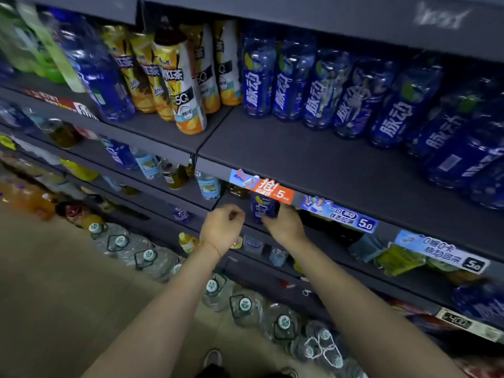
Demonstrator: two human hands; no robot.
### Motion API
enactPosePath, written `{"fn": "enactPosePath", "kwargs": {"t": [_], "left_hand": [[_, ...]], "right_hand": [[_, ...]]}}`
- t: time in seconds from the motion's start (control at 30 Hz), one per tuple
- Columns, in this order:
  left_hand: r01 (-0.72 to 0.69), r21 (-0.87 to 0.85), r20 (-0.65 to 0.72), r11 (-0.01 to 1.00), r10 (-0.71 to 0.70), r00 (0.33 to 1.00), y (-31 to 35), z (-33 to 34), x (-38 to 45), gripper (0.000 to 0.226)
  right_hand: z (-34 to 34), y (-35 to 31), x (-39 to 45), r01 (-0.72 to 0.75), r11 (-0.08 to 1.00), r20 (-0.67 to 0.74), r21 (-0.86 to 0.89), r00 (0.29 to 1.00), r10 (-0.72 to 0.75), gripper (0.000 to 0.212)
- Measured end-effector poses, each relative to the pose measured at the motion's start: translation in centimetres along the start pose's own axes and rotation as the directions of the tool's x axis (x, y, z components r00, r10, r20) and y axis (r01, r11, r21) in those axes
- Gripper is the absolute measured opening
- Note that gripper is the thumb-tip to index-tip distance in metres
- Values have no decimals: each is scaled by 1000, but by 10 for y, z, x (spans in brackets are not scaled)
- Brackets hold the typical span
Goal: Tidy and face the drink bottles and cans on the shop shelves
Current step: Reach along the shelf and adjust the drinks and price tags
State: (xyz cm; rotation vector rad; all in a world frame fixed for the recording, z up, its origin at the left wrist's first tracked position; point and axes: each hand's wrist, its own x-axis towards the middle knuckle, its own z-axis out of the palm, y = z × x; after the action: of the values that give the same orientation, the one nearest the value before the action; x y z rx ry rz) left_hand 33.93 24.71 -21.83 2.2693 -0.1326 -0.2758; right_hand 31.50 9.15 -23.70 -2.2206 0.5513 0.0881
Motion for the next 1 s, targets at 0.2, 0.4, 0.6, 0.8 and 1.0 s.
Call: {"fn": "enactPosePath", "kwargs": {"t": [0.2, 0.4, 0.6, 0.8, 1.0], "left_hand": [[48, -114, 41, 992, -44, 998, -45, -9, 7, 19], [95, -129, 128, 987, -78, 989, -86, -26, 8, 12], [-91, -284, 87, 955, 120, 989, -92, -54, -3, 72], [-308, -192, 332, 932, 357, 873, -45, -140, 1, 94], [-547, -233, 134, 804, 583, 801, 44, -174, 1, 87]], "right_hand": [[47, -31, 33, -168, 972, -167, 166, 966, 196, 61], [55, -45, 35, -159, 978, -220, 133, 958, 186, 57], [90, -70, -18, -68, 964, -18, 258, 997, 75, 34], [57, -135, -53, 57, 934, 195, 352, 972, -133, 33], [-33, -177, -72, 291, 871, -29, 395, 952, -305, 43]]}}
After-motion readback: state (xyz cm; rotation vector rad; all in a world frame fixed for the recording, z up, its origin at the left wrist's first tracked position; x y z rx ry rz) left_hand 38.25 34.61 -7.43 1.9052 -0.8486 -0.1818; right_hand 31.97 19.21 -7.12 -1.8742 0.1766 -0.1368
